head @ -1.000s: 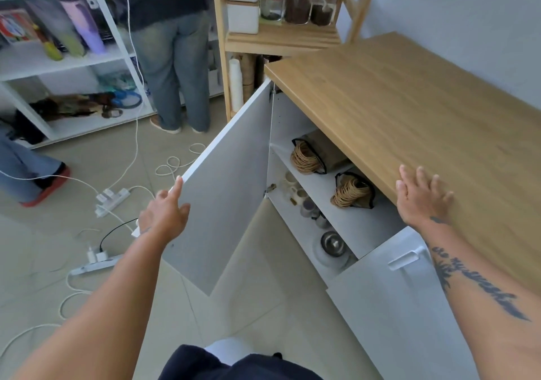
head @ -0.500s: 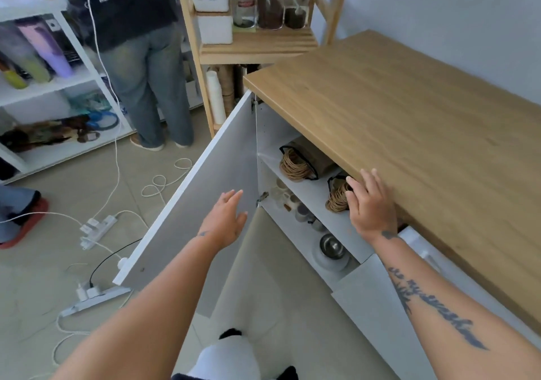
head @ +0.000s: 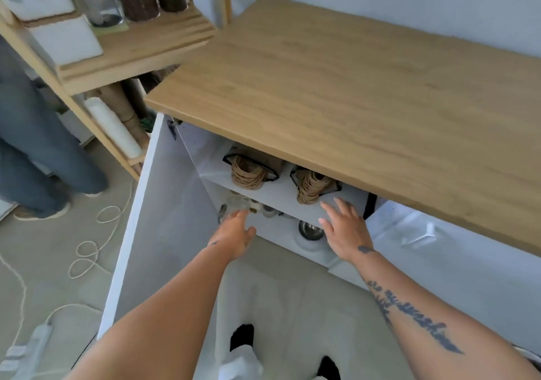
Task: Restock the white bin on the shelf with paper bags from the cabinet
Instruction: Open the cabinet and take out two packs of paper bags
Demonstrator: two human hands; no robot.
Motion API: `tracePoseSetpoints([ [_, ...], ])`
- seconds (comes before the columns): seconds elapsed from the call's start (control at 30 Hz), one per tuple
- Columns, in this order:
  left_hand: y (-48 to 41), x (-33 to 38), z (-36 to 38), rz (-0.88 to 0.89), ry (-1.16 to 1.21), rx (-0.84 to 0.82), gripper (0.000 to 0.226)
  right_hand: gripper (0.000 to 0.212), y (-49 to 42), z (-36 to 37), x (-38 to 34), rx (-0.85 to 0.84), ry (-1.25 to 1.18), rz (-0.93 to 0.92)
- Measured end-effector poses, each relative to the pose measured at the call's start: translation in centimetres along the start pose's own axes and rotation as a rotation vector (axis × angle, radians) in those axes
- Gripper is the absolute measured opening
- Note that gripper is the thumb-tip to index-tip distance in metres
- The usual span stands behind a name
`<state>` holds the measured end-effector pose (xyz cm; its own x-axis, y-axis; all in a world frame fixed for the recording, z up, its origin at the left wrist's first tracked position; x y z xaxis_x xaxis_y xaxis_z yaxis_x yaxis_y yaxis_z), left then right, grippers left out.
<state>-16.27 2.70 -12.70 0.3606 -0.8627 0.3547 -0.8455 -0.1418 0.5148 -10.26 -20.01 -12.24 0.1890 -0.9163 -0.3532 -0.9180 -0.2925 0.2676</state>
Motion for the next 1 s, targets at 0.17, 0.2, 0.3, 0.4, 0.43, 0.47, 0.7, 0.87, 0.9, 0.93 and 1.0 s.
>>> tracePoseSetpoints([
  [0.17,-5.3,-0.7,0.4,0.089,-0.063,-0.05,0.056,0.051,-1.9,2.6,1.5,-0.049,-0.063,0.185],
  [0.2,-6.3,-0.7,0.5,0.102,-0.066,-0.055,0.057,0.051,-2.3,3.0,2.0,-0.055,-0.083,0.215],
  [0.3,-8.7,-0.1,0.4,0.138,-0.06,-0.029,0.056,0.051,-3.7,3.6,3.5,-0.037,-0.16,0.282],
  [0.4,-12.0,0.4,1.0,0.162,-0.021,0.004,0.056,0.051,-6.5,5.1,5.5,0.022,-0.223,0.315],
  [0.43,-13.2,0.7,1.3,0.172,-0.017,0.009,0.056,0.051,-7.6,5.5,6.2,0.052,-0.245,0.318],
  [0.47,-14.5,1.0,1.7,0.189,-0.016,0.018,0.056,0.05,-8.7,6.0,6.9,0.087,-0.273,0.317],
  [0.7,-24.0,4.4,4.2,0.338,0.203,0.156,0.047,0.047,-16.1,7.4,11.8,0.354,-0.484,0.296],
  [0.87,-29.2,9.0,4.6,0.398,0.481,0.189,0.047,0.05,-21.5,7.3,13.2,0.511,-0.824,0.329],
  [0.9,-29.9,10.0,4.8,0.412,0.484,0.192,0.048,0.051,-22.4,7.3,13.2,0.507,-0.869,0.326],
  [0.93,-30.7,10.7,5.0,0.427,0.479,0.191,0.048,0.053,-23.2,7.5,13.1,0.49,-0.902,0.309],
  [1.0,-32.0,11.6,5.8,0.44,0.436,0.15,0.05,0.055,-24.3,8.1,12.8,0.464,-1.019,0.25],
])
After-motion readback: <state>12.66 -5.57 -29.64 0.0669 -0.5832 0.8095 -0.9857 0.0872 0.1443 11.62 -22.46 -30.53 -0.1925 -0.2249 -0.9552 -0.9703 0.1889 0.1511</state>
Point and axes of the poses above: each hand's wrist, its own y-axis away from the middle knuckle, its own z-axis out of the palm, x = y × z, the point moved 3 cm from there along -y, towards the middle knuckle, and after that the axes turned 7 degrees about -y, right-handed, at the moved point
